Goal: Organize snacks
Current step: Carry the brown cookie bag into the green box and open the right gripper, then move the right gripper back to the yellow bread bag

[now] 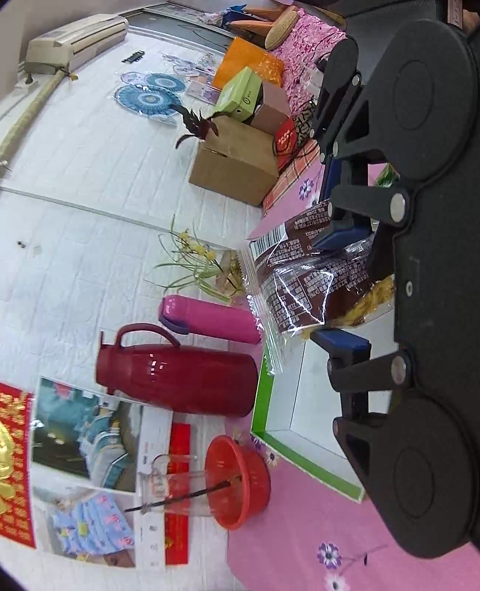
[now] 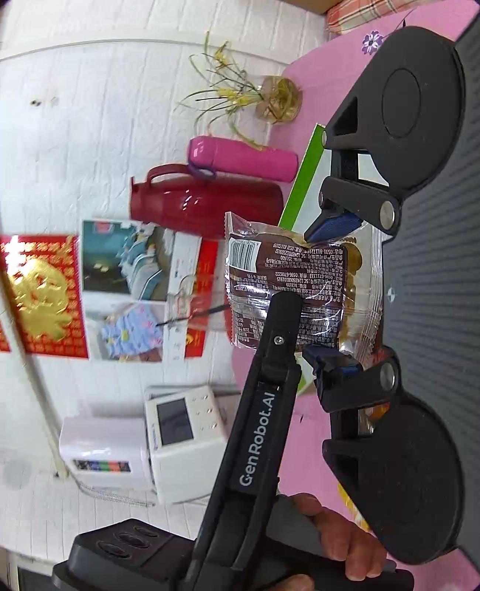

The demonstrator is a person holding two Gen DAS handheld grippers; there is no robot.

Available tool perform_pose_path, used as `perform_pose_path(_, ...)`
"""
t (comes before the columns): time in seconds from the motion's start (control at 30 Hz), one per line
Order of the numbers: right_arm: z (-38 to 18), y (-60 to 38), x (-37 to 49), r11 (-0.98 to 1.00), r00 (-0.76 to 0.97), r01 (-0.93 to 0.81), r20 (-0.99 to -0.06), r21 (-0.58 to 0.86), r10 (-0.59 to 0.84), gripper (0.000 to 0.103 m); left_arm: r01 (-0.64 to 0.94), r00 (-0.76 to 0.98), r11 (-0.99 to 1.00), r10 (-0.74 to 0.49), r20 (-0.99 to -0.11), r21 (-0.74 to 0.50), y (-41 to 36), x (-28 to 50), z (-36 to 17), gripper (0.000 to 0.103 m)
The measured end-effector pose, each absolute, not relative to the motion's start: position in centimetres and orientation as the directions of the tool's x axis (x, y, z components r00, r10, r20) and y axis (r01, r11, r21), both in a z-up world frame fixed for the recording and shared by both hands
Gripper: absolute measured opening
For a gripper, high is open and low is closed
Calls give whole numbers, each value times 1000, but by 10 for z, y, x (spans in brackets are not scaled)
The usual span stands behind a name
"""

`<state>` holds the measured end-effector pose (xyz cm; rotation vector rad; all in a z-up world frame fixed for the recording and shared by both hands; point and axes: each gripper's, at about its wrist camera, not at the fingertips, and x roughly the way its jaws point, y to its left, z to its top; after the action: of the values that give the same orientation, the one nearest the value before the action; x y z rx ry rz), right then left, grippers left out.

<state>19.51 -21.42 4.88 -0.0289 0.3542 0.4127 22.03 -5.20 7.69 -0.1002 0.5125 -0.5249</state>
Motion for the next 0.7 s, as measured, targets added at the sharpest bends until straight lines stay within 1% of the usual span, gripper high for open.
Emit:
perform_pose_path(0.2,23,-221,239,919,824,-383,-417,89,384,100,446,715,867,-495,-494,-223,-61,270,50,40)
perform_pose_path(0.3,12,-220,254,920,794,-380,-474,100,380,100,445,697,869,-487,-526,-215,-65,285,36,42)
perform_pose_path(0.33,10,-219,257,919,778,-381,-502,98,377,102,451,685,866,-492,-537,-218,-66,288,32,50)
perform_pose_path(0.37,8,-217,258,921,769,-380,-523,89,368,102,454,679,864,-494,-543,-218,-67,289,28,74)
perform_pose_path(0.4,7,-217,258,921,767,-381,-530,77,362,103,451,679,867,-488,-549,-212,-68,289,25,92)
perform_pose_path(0.43,8,-217,256,921,768,-383,-531,66,357,103,443,690,873,-477,-544,-204,-67,287,25,103)
perform_pose_path(0.57,25,-225,242,934,799,-351,-499,67,336,103,395,762,903,-425,-488,-170,-60,270,40,103)
perform_pose_path(0.7,56,-231,204,940,845,-330,-418,83,333,103,377,789,908,-419,-449,-184,-47,237,70,103)
